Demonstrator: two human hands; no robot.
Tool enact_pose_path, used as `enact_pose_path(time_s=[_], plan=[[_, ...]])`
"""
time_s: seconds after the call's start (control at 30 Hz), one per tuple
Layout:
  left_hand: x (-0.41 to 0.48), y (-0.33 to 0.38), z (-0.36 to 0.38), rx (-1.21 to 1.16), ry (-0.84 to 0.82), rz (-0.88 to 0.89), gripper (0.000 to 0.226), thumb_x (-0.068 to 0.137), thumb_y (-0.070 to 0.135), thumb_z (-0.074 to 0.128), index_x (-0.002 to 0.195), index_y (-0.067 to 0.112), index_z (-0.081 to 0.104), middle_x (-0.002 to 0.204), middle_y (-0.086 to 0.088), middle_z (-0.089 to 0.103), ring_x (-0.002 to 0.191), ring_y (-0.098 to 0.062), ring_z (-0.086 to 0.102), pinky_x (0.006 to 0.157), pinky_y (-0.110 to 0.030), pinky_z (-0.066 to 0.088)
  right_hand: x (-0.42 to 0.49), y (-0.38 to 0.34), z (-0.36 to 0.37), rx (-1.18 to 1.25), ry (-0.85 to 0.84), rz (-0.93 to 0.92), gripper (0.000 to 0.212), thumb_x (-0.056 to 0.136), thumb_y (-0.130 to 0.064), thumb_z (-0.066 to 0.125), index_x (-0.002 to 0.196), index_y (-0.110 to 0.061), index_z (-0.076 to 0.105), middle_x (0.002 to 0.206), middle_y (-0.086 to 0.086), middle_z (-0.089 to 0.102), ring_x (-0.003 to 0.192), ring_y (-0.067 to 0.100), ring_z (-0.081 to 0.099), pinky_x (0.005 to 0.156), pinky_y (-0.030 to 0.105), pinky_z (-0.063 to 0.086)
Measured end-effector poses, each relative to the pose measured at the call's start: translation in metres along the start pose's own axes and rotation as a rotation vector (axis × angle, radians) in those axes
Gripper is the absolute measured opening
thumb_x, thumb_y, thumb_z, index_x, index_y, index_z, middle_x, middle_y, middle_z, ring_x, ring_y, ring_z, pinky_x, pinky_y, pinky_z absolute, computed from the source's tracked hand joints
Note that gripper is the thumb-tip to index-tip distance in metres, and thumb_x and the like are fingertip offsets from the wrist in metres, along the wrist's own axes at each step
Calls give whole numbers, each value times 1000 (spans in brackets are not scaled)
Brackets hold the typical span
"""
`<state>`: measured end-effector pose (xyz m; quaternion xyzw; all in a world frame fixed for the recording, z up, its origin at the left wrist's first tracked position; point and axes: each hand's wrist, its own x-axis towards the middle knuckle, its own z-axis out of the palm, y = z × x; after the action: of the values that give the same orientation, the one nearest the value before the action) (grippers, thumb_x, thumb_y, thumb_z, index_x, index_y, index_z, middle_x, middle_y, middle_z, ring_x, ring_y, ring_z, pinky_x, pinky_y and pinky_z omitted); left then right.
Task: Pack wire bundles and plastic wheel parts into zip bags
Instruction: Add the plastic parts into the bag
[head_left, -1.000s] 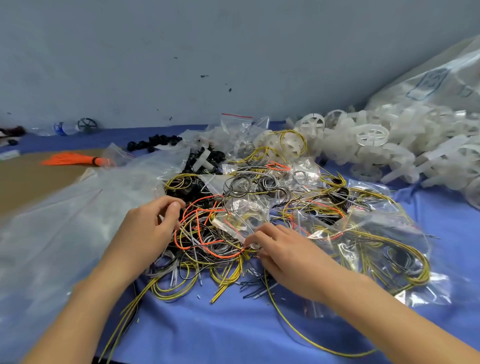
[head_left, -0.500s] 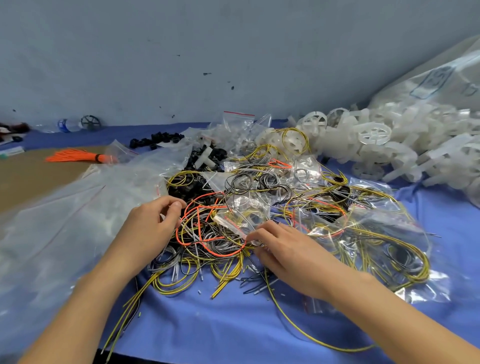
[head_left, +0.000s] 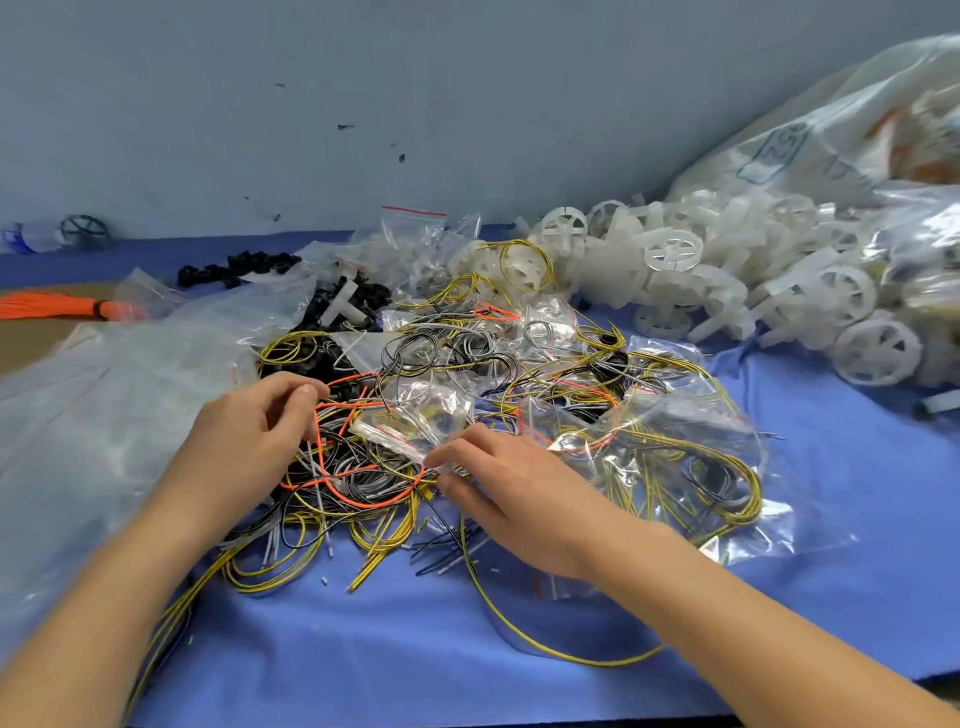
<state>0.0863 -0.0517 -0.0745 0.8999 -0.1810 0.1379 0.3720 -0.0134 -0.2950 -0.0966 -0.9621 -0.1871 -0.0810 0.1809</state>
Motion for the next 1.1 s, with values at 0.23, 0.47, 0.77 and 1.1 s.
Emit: enact_pose_path(time_s=[0.23,0.47,0.77,1.1], plan=[[-5,17,14,41,24,89,23,98,48,47,102,36,66,80,14,66,66,-5,58,61,-32,47,2,1,1,-54,-11,-14,36,106,-43,25,129,-31,50,125,-8,50,102,17,53,86,28,28],[-9,24,28,164,-161,239,21,97,31,54,115,30,64,106,17,57,102,-5,52,94,-37,43,14,2,3,83,27,10,29,105,-30,36,131,-29,48,131,-8,44,97,23,61,83,39,46],[-9,25,25,146,-167,237,22,97,31,51,116,32,63,108,21,57,107,-1,52,96,-38,43,22,-2,2,93,87,-10,35,100,-19,39,131,-32,48,131,-10,45,87,28,60,74,45,47],[4,70,48,-65,-78,296,20,97,23,54,111,32,65,105,23,60,104,4,55,87,-22,45,23,29,-50,271,269,154,28,98,-18,47,111,-32,67,105,-11,70,90,8,61,82,32,50]])
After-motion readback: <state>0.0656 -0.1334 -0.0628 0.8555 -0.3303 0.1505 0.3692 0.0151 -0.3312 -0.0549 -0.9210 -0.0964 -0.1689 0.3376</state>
